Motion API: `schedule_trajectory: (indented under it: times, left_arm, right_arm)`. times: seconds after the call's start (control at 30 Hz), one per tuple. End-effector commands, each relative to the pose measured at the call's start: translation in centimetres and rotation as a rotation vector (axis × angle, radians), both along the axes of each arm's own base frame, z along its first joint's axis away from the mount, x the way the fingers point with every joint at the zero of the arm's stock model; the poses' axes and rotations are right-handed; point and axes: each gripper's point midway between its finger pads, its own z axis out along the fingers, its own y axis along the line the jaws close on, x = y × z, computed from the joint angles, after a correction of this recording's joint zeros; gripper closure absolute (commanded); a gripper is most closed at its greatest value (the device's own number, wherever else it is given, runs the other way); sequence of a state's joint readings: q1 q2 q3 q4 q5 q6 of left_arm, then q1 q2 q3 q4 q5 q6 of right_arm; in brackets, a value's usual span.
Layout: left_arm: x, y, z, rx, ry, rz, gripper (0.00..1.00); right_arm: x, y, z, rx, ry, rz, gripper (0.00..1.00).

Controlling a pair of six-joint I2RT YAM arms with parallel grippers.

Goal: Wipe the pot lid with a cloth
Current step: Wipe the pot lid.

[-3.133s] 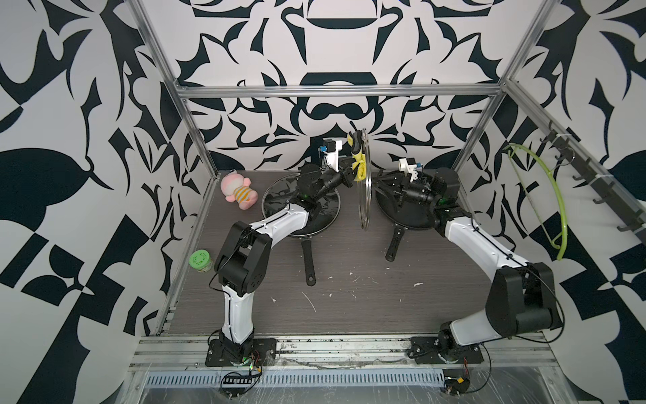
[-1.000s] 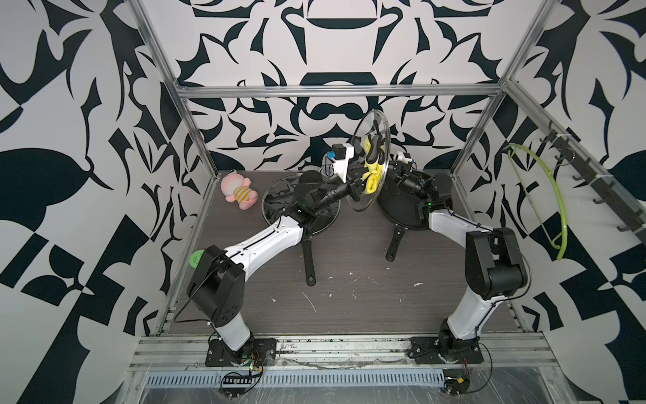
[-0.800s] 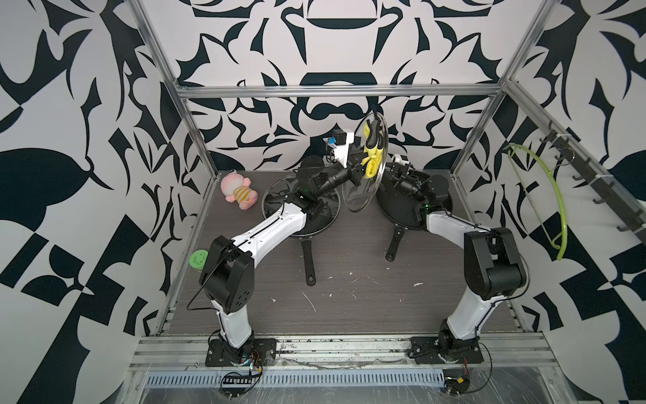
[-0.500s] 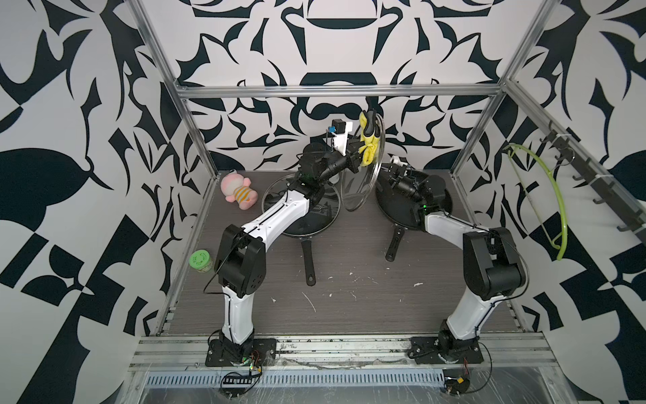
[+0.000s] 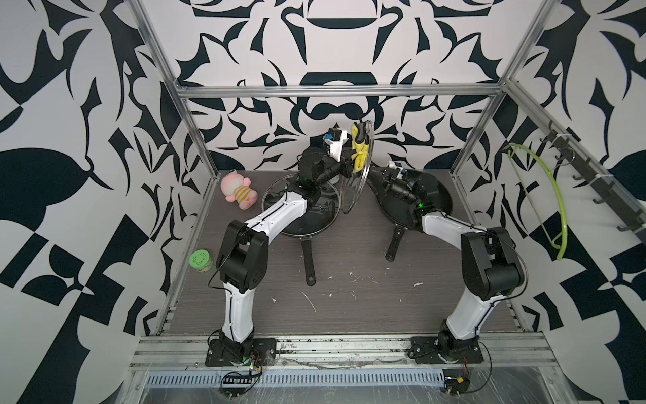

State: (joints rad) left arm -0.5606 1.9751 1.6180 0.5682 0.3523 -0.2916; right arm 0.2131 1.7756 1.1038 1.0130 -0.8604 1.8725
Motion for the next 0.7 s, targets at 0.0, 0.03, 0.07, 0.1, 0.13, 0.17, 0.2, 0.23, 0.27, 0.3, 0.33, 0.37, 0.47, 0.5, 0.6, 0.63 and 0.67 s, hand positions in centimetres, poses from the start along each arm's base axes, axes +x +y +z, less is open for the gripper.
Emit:
schedule_trajectory:
  times: [0.0, 0.03, 0.07, 0.1, 0.13, 0.17, 0.2, 0.23, 0.27, 0.3, 0.33, 0.37, 0.47, 0.5, 0.6, 0.63, 0.67]
  left_arm:
    - [-2.8, -1.6, -4.5, 0.071, 0.076, -0.073, 1.0]
    - [-3.3, -1.5, -5.0, 0.076, 0.086, -0.077, 1.0]
    - [-3.8, -1.4, -5.3, 0.082, 0.097, -0.082, 1.0]
    - [-4.5, -1.4, -5.8, 0.09, 0.105, -0.091, 1.0]
    - [-5.3, -1.5, -6.1, 0.097, 0.108, -0.101, 1.0]
    - [-5.9, -1.4, -6.5, 0.103, 0.116, -0.107, 1.0]
    - [-6.7, -1.6, -6.9, 0.109, 0.125, -0.116, 1.0]
    - [-7.4, -1.6, -7.1, 0.113, 0.135, -0.125, 1.0]
    - [-8.1, -1.7, -7.2, 0.114, 0.138, -0.133, 1.0]
    - [-8.8, -1.8, -7.3, 0.118, 0.143, -0.143, 1.0]
    - [-9.5, -1.9, -7.3, 0.119, 0.144, -0.149, 1.0]
    - [-10.1, -1.9, -7.2, 0.119, 0.146, -0.156, 1.0]
    - [-12.0, -2.3, -6.7, 0.11, 0.14, -0.18, 1.0]
    - [-12.5, -2.4, -6.3, 0.101, 0.139, -0.19, 1.0]
    - [-13.8, -2.6, -5.1, 0.083, 0.128, -0.213, 1.0]
    - [-14.1, -2.5, -4.5, 0.075, 0.121, -0.216, 1.0]
    - [-14.4, -2.4, -4.0, 0.066, 0.116, -0.218, 1.0]
  right_arm:
    - [-7.0, 1.4, 13.3, 0.07, -0.523, 0.091, 1.0]
    - [-6.9, 1.4, 13.3, 0.071, -0.522, 0.09, 1.0]
    - [-6.7, 1.4, 13.3, 0.072, -0.522, 0.086, 1.0]
    - [-6.6, 1.4, 13.3, 0.073, -0.52, 0.085, 1.0]
    - [-6.5, 1.4, 13.4, 0.074, -0.52, 0.082, 1.0]
    - [-6.4, 1.4, 13.4, 0.074, -0.522, 0.08, 1.0]
    - [-6.3, 1.4, 13.4, 0.075, -0.522, 0.079, 1.0]
    - [-6.2, 1.4, 13.4, 0.075, -0.523, 0.077, 1.0]
    - [-6.2, 1.4, 13.4, 0.077, -0.524, 0.076, 1.0]
    - [-6.1, 1.4, 13.4, 0.077, -0.525, 0.073, 1.0]
    - [-6.0, 1.4, 13.4, 0.077, -0.524, 0.072, 1.0]
    - [-5.9, 1.4, 13.3, 0.078, -0.524, 0.069, 1.0]
    - [-5.7, 1.4, 13.1, 0.078, -0.518, 0.073, 1.0]
    - [-5.7, 1.4, 13.0, 0.077, -0.516, 0.075, 1.0]
    - [-5.6, 1.3, 12.7, 0.077, -0.508, 0.075, 1.0]
    - [-5.6, 1.3, 12.7, 0.079, -0.508, 0.076, 1.0]
    - [-5.6, 1.3, 12.7, 0.079, -0.507, 0.078, 1.0]
